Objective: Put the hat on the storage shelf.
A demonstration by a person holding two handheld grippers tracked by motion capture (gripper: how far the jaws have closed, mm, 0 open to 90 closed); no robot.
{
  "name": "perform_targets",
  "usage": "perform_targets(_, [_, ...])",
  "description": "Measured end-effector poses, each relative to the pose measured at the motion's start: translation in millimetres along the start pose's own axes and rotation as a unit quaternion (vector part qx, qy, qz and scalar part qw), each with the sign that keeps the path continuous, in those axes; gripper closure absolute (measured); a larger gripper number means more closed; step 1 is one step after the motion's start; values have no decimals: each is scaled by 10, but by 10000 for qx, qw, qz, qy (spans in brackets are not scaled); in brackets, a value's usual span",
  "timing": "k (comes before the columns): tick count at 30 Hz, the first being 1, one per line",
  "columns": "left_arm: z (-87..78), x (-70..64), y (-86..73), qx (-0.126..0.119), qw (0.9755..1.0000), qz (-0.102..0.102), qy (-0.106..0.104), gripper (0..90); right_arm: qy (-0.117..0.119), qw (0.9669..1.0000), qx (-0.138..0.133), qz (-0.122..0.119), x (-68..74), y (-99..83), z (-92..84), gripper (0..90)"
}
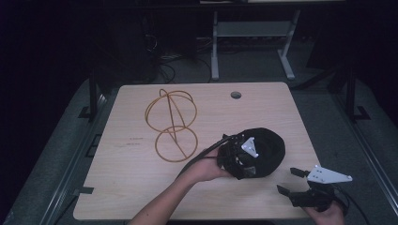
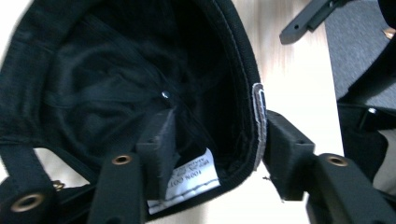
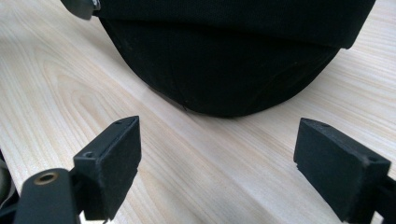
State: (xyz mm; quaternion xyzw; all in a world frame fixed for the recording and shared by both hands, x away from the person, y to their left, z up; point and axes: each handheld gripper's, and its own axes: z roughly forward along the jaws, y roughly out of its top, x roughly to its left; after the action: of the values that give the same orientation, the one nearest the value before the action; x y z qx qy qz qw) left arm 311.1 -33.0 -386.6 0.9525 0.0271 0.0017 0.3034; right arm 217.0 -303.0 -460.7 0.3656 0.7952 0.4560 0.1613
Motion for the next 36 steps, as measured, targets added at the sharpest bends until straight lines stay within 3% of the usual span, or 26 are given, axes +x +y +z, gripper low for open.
perform_targets(10, [30, -65, 20, 41, 9995, 225, -201, 771, 12, 10000, 9, -22, 19, 4, 17, 145])
perform_targets(15, [14, -68, 23, -59, 9996, 218, -187, 799, 54, 10000, 45, -30, 29, 13, 44, 145])
perform_targets(19, [-82, -16, 30, -418, 9986, 32, -309, 806, 90, 10000, -4, -36, 50, 29, 62, 145])
perform_targets(21, [-189, 36, 33, -806, 9956, -201, -425, 809, 134, 9999, -79, -2, 46, 37, 77, 145])
perform_targets(23, [-223, 52, 36, -889, 9948, -248, -441, 811, 145, 9998, -95, 21, 45, 40, 80, 145])
perform_targets(26, [-341, 112, 27, -1266, 9891, -478, -574, 813, 166, 9996, -231, 82, 58, 62, 90, 145])
perform_targets(27, [-341, 112, 27, -1266, 9891, -478, -574, 813, 166, 9996, -231, 82, 58, 62, 90, 145])
perform_targets(28, [-396, 140, 19, -1450, 9856, -565, -662, 813, 173, 9994, -289, 66, 68, 79, 103, 145])
perform_targets(29, [-396, 140, 19, -1450, 9856, -565, -662, 813, 173, 9994, -289, 66, 68, 79, 103, 145])
perform_targets(30, [-440, 168, 13, -1601, 9820, -657, -757, 813, 204, 9992, -335, 71, 86, 96, 116, 145])
perform_targets(36, [-500, 185, 26, -1798, 9764, -722, -954, 814, 310, 9977, -599, 108, 119, 149, 149, 146])
